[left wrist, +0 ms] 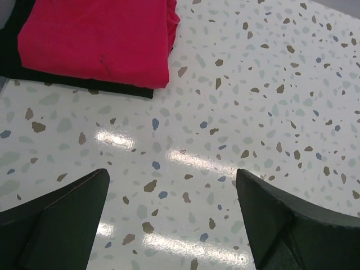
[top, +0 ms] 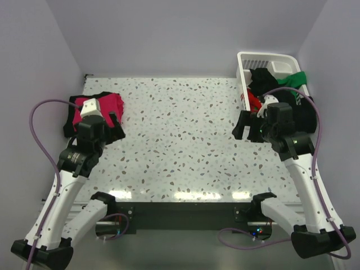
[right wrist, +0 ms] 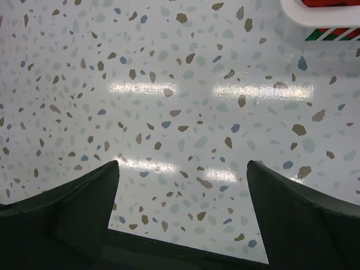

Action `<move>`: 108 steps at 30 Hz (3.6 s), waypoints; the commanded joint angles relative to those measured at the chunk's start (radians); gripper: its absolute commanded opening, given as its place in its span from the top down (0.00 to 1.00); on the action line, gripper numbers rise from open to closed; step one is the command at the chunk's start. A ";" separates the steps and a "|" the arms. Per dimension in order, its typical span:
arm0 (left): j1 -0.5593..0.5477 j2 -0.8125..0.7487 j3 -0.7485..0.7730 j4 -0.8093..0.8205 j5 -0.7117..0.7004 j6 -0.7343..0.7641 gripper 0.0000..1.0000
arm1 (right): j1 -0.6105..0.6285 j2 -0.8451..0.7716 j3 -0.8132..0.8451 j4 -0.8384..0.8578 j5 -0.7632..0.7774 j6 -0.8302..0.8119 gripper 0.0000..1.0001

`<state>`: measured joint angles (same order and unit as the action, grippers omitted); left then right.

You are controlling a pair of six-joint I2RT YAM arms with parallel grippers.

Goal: Fold and stack the t-shirts
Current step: Grab the tshirt from the pile, then move the tshirt to the center of the board

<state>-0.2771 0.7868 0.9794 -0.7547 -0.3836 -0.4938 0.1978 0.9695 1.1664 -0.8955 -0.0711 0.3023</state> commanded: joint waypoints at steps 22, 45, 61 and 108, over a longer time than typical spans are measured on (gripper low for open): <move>0.006 0.051 0.107 0.055 0.135 0.043 0.00 | -0.107 0.464 0.478 -0.034 0.248 0.063 0.01; 0.006 0.215 0.036 0.298 0.088 -0.152 0.00 | -0.276 1.336 1.069 0.135 0.636 0.113 0.03; 0.006 0.285 0.142 0.219 0.049 -0.137 0.00 | -0.299 1.393 1.103 0.228 0.636 0.123 0.89; 0.006 -0.018 -0.087 0.111 0.150 -0.147 0.00 | 0.081 0.402 0.612 0.373 -0.056 0.289 0.52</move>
<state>-0.2768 0.7776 0.8883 -0.6121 -0.2310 -0.6598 0.2775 1.3434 1.9217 -0.3954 -0.1921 0.5819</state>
